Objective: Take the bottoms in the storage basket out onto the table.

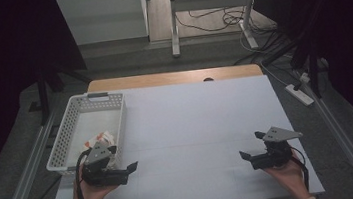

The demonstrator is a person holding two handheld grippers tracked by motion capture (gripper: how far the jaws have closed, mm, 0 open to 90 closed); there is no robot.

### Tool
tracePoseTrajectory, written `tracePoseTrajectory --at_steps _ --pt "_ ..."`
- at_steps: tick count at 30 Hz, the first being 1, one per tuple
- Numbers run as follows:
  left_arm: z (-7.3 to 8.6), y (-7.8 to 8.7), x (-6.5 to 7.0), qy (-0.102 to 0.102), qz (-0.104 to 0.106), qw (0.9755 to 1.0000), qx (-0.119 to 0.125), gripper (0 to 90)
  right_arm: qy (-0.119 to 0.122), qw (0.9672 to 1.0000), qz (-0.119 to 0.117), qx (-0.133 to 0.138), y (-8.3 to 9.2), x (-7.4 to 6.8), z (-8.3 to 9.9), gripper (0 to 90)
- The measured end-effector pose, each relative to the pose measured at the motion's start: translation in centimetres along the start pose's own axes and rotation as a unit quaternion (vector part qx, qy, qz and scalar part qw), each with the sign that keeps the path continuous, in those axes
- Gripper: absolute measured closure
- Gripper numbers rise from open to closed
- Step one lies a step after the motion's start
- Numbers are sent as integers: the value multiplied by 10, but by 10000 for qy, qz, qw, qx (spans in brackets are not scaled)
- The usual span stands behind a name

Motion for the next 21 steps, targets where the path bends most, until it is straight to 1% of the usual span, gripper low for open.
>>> tracePoseTrajectory --at_steps 6,7,11,14,19,21 --pt "1 2 -1 21 13 10000 -19 80 -25 10000 -1 15 -1 2 0 71" --pt "1 2 -2 11 4 10000 -38 80 -50 10000 -53 6 -2 2 0 71" --pt "0 4 -4 43 -5 10000 1 80 -11 10000 -72 -24 -3 1 1 71" --pt "0 4 -4 70 8 10000 8 80 26 10000 -35 -39 -2 0 1 71" --pt "-2 5 -2 40 34 10000 1 80 14 10000 -44 25 -1 0 0 71" --pt "-3 6 -2 41 37 10000 13 80 35 10000 -21 0 -1 0 1 71"
Point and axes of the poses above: each handheld gripper's, and its own axes: y roughly backward along the jaws, z roughly out of its underside, x roughly to its right, the point moved 9 cm from there along -y, roughly forward along the jaws, and after that the axes turned 6 degrees about -y, right-handed, at the moved point
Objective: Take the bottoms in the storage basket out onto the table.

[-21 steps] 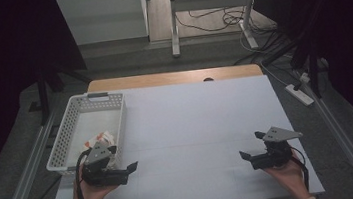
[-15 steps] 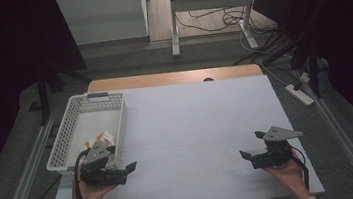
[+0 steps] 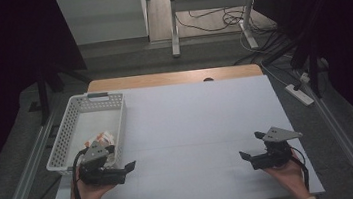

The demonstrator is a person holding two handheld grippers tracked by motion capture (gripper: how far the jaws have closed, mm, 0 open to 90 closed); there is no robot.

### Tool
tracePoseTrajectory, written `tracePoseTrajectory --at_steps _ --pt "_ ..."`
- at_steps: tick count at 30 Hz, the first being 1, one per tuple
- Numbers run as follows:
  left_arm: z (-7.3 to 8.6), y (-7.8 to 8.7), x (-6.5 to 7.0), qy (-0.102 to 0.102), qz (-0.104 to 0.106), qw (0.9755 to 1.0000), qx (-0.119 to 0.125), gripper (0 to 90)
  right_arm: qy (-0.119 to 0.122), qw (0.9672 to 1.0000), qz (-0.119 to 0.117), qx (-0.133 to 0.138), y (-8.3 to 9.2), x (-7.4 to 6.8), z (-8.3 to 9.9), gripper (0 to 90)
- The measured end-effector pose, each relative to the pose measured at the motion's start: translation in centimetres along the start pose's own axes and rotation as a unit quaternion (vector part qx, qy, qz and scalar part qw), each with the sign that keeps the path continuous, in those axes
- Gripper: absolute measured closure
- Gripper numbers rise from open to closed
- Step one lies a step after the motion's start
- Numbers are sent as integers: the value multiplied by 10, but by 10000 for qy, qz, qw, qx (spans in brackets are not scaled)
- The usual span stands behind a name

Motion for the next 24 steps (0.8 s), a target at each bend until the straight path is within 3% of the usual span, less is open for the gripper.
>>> tracePoseTrajectory --at_steps 24 --pt "-12 3 -5 -5 97 9999 -88 84 17 9999 -76 -72 -3 -2 3 72"
Point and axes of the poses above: each handheld gripper's, and its own axes: y roughly backward along the jaws, z roughly out of its underside, x roughly to its right, the point moved 9 cm from there along -y, roughly forward along the jaws, and after that the axes turned 6 degrees about -y, right-handed, at the moved point
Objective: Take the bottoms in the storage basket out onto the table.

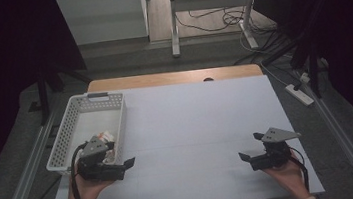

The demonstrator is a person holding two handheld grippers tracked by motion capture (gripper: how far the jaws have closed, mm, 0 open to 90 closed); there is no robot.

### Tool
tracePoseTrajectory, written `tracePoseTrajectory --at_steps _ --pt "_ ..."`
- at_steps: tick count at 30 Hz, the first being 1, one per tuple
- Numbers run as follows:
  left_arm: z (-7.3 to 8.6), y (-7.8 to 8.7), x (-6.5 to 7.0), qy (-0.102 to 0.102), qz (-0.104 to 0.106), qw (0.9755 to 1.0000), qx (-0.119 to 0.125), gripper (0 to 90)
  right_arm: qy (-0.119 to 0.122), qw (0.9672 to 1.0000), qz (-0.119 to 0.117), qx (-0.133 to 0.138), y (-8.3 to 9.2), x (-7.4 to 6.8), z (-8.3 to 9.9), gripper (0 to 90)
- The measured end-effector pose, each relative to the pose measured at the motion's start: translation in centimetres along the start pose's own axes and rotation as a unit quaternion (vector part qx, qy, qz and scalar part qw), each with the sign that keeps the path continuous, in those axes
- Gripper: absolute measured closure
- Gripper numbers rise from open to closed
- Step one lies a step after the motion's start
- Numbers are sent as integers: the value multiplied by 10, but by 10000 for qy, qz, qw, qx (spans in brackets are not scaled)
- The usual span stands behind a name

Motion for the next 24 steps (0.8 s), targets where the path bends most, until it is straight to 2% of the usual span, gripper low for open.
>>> tracePoseTrajectory --at_steps 4,10,24 --pt "-7 -2 -8 119 -6 9999 32 84 -7 10000 12 3 0 0 0 74" --pt "-14 1 -15 73 -103 9999 19 87 -23 10000 18 19 3 0 1 74" --pt "-25 -1 -27 49 -131 9999 -11 89 -51 10000 2 -75 0 1 4 76"
Point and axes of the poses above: each handheld gripper's, and its own axes: y roughly backward along the jaws, z roughly out of its underside, x roughly to its right, the point moved 9 cm from there along -y, roughly forward along the jaws, and after that the axes turned 6 degrees about -y, right-handed, at the moved point
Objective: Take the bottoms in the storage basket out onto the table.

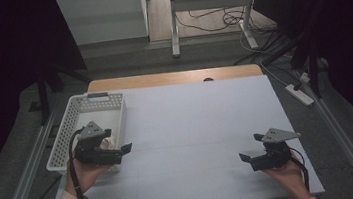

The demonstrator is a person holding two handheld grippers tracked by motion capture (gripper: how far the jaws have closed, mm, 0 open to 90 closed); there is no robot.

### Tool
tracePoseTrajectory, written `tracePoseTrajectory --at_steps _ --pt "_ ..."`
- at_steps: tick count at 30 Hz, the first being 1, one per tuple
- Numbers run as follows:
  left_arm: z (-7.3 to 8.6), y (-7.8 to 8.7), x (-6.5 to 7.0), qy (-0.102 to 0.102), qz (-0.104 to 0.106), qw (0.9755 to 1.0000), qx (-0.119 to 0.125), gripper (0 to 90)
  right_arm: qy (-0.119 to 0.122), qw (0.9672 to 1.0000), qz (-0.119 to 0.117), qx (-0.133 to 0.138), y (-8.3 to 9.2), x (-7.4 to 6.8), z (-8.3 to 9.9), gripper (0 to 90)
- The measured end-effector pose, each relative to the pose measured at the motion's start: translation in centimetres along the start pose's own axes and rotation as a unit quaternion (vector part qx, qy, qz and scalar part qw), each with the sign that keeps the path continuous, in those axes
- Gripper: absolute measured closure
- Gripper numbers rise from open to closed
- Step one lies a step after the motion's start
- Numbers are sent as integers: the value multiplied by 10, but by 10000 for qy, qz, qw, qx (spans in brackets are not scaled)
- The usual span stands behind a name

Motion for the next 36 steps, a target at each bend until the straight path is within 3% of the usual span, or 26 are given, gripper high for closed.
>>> tracePoseTrajectory --at_steps 15,27,29,36 --pt "-13 -2 -9 -23 -18 10000 -31 90 10 10000 -25 -26 -1 -1 1 76" --pt "-15 -7 -25 114 -123 9998 -87 90 4 10000 -26 -52 -1 0 2 76" --pt "-16 -10 -29 214 -108 9997 10 90 10 10000 -23 -53 -1 -1 2 76" --pt "-16 -15 -34 181 -175 9997 -68 92 31 10000 -60 -58 -3 -1 2 76"
Point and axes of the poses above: each handheld gripper's, and its own axes: y roughly backward along the jaws, z roughly out of its underside, x roughly to its right, the point moved 9 cm from there along -y, roughly forward along the jaws, and after that the axes turned 6 degrees about -y, right-handed, at the moved point
